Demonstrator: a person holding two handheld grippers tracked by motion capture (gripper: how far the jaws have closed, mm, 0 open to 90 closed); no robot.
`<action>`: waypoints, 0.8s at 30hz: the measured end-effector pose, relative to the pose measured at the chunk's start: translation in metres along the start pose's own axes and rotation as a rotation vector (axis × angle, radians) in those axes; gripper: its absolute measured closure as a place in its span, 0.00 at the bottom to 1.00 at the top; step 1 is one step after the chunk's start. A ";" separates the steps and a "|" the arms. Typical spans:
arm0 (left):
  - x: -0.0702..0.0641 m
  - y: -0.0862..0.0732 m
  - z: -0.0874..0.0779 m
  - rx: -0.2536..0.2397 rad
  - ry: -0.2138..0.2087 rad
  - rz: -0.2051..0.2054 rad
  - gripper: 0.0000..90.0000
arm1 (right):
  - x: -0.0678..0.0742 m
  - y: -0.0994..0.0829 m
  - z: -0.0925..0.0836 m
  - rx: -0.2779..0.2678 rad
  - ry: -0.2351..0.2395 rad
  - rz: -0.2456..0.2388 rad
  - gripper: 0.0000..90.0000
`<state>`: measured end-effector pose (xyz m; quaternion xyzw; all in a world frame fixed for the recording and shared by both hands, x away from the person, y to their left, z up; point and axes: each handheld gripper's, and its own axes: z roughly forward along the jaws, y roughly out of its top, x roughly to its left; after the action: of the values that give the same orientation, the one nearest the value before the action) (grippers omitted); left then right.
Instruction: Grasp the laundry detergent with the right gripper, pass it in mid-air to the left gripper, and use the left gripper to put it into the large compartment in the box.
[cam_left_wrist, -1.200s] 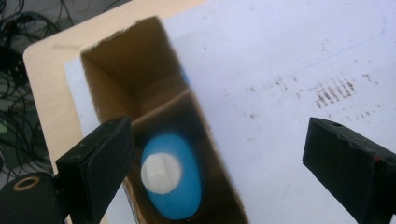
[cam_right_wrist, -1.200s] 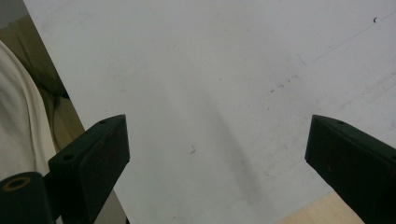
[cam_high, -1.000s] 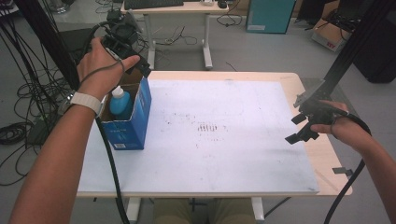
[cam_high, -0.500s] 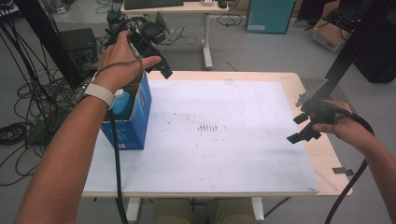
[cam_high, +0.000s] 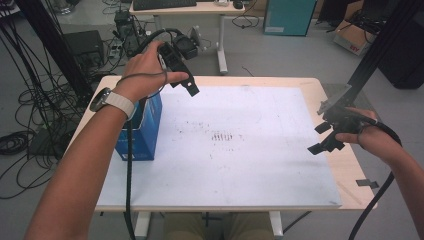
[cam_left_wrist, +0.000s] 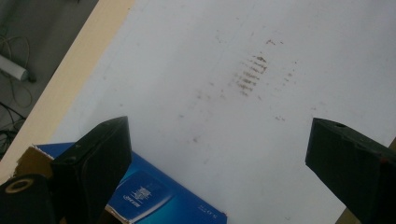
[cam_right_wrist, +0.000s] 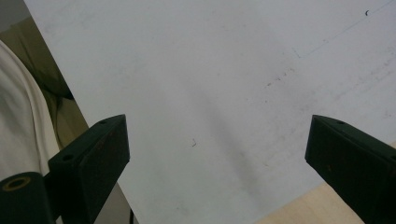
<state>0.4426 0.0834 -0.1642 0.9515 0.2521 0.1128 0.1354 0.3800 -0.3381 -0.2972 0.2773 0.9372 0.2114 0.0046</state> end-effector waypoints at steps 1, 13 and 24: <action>-0.002 0.000 0.001 0.006 -0.003 0.004 0.08 | 0.000 0.000 0.000 -0.005 -0.001 0.004 0.07; -0.019 0.003 0.028 0.036 -0.034 0.051 0.09 | 0.000 -0.001 0.002 0.003 0.001 0.008 0.07; -0.029 0.010 0.039 0.032 -0.048 0.085 0.09 | -0.001 -0.003 0.002 -0.005 0.009 0.007 0.07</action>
<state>0.4331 0.0527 -0.2018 0.9658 0.2100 0.0915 0.1213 0.3796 -0.3396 -0.3005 0.2796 0.9358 0.2148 0.0005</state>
